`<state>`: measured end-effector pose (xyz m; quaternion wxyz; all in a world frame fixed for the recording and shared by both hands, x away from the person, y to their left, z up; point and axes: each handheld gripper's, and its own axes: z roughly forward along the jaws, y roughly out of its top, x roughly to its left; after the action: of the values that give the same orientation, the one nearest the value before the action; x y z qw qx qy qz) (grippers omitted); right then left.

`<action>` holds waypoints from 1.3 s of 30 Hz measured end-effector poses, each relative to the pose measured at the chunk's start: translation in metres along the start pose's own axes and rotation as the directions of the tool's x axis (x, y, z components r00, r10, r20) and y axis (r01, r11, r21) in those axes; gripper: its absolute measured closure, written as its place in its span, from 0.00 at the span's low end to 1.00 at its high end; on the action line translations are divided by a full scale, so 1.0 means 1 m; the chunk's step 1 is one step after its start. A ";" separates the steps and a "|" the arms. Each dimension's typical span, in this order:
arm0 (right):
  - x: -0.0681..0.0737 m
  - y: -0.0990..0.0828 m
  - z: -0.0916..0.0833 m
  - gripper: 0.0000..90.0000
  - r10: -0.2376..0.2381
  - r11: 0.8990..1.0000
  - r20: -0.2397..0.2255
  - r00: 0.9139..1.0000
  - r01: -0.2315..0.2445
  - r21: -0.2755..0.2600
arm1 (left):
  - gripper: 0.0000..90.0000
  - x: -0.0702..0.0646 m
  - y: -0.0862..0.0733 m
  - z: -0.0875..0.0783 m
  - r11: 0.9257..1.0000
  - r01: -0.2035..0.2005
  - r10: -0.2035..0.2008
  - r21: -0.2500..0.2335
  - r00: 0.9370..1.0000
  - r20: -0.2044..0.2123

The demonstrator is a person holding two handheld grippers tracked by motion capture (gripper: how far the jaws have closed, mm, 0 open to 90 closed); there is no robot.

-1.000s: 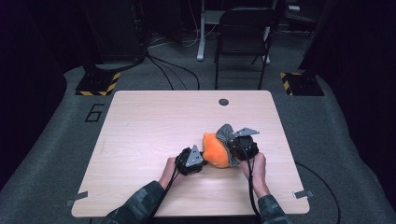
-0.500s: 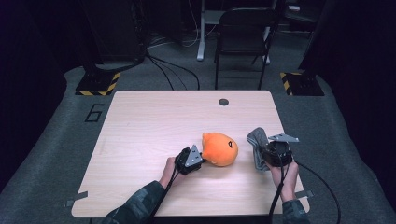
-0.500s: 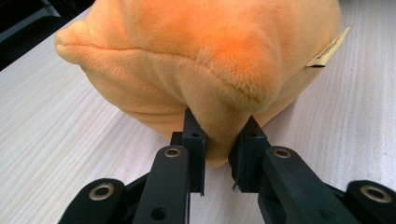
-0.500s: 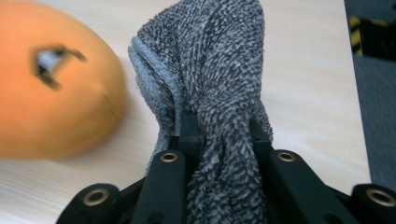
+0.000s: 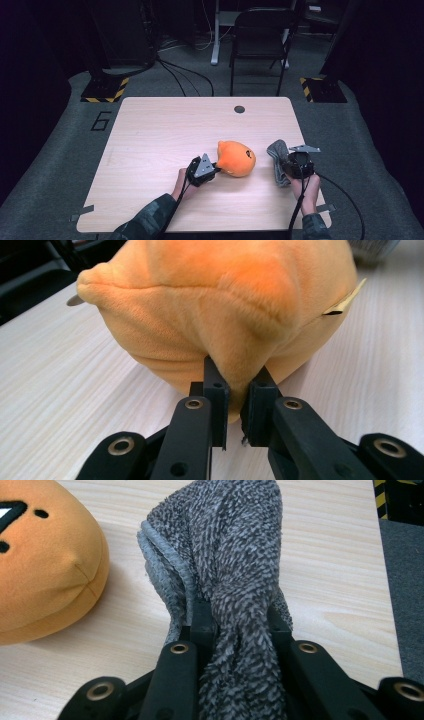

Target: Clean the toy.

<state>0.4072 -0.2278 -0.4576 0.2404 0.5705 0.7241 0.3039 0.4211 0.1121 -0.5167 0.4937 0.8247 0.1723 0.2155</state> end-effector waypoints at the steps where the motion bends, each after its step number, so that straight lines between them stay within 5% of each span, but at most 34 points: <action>1: 0.000 0.000 0.000 0.82 0.007 1.000 0.004 1.000 -0.007 0.006 | 0.93 0.002 0.002 -0.001 0.999 0.038 -0.038 -0.010 0.999 0.013; 4: -0.004 0.000 0.000 0.83 0.024 1.000 0.005 1.000 -0.024 0.004 | 0.92 0.010 0.008 -0.006 0.989 0.140 -0.137 -0.043 0.989 0.052; 10: -0.009 0.001 -0.004 0.82 0.026 1.000 0.010 1.000 -0.026 -0.012 | 0.92 0.017 0.025 -0.022 0.953 0.292 -0.283 -0.078 0.953 0.106; 13: -0.007 0.003 -0.008 0.83 0.024 0.999 0.007 1.000 -0.024 -0.026 | 0.92 0.019 0.033 -0.030 0.948 0.311 -0.302 -0.060 0.945 0.124; 17: -0.001 0.010 -0.017 0.83 0.011 0.998 -0.003 1.000 -0.011 -0.061 | 0.92 0.018 0.038 -0.034 0.929 0.370 -0.364 -0.022 0.920 0.147; 22: 0.012 0.022 -0.037 0.83 -0.021 0.993 -0.021 1.000 0.019 -0.117 | 0.92 0.015 0.038 -0.031 0.899 0.436 -0.435 0.035 0.881 0.186; 24: 0.022 0.027 -0.045 0.83 -0.040 0.990 -0.035 0.999 0.035 -0.139 | 0.92 0.012 0.038 -0.029 0.895 0.444 -0.445 0.050 0.877 0.182; 28: 0.055 0.039 -0.060 0.83 -0.101 0.980 -0.104 0.989 0.081 -0.182 | 0.92 0.009 0.033 -0.023 0.875 0.478 -0.484 0.078 0.853 0.196; 30: 0.076 0.043 -0.062 0.83 -0.142 0.973 -0.154 0.978 0.109 -0.202 | 0.92 0.008 0.031 -0.021 0.877 0.474 -0.481 0.083 0.854 0.200; 33: 0.109 0.047 -0.057 0.83 -0.197 0.968 -0.217 0.956 0.154 -0.201 | 0.92 0.006 0.028 -0.019 0.868 0.490 -0.496 0.085 0.843 0.209; 34: 0.120 0.047 -0.053 0.83 -0.221 0.963 -0.229 0.948 0.176 -0.202 | 0.92 0.005 0.027 -0.018 0.870 0.485 -0.492 0.087 0.846 0.209; 38: 0.143 0.043 -0.032 0.82 -0.286 0.952 -0.190 0.939 0.255 -0.172 | 0.92 0.005 0.023 -0.017 0.871 0.479 -0.491 0.109 0.849 0.197; 39: 0.143 0.042 -0.027 0.82 -0.298 0.949 -0.169 0.940 0.272 -0.159 | 0.92 0.005 0.020 -0.016 0.865 0.490 -0.502 0.111 0.842 0.200</action>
<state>0.3835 -0.0865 -0.4088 0.2491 0.4104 0.7969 0.3667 0.4185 0.1176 -0.4907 0.5257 0.7842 0.3292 -0.0177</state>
